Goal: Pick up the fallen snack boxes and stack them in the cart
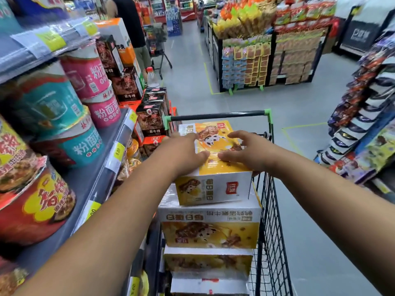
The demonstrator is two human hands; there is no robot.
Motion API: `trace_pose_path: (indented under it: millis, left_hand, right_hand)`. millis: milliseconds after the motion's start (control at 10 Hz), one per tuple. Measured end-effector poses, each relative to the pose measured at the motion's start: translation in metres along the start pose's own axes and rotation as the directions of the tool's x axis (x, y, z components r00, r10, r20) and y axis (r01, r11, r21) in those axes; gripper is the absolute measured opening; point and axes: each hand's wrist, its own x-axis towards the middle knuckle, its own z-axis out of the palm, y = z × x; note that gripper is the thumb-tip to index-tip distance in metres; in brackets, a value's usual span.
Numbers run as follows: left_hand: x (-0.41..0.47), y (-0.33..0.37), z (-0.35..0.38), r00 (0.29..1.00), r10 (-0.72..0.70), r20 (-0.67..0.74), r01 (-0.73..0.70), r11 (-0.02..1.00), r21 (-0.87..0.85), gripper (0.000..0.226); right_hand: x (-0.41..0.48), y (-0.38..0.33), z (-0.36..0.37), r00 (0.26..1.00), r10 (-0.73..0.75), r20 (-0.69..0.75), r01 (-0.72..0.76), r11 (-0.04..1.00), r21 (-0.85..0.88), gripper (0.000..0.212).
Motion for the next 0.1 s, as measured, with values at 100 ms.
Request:
trace_pose_path:
  millis: [100]
  left_hand:
    - [0.0014,0.0148,0.0053,0.976,0.169,-0.136,-0.182,0.980,-0.085,0.064]
  right_hand:
    - [-0.0083,0.0112,-0.0052,0.981,-0.087,-0.172,0.061,0.987,-0.149,0.080]
